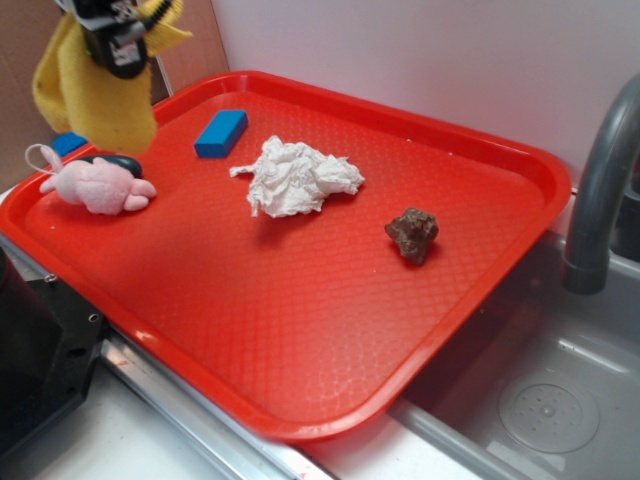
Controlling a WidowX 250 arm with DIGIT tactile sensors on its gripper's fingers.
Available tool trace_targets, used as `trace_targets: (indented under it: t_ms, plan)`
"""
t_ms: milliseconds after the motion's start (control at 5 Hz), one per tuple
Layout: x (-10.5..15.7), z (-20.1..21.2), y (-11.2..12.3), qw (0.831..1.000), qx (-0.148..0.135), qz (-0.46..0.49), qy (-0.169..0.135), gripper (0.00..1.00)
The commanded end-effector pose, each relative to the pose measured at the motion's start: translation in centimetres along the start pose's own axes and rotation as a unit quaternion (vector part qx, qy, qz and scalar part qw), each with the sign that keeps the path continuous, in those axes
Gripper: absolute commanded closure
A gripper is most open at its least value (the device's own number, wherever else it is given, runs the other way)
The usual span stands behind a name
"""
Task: Grab the yellow cloth.
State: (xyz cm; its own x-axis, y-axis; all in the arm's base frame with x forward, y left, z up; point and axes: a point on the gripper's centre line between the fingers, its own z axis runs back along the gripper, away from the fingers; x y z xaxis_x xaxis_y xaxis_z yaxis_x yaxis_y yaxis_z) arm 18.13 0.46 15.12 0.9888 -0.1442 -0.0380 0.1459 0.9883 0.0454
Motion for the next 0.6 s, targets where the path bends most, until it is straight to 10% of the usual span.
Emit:
trace_targets:
  t_ms: [0,400]
  plan:
    - [2.07,2.01,-1.27,1.000,0.018,0.000,-0.020,1.00]
    - [2.25,1.54,-1.69,1.000,0.019,0.000,-0.005,1.00]
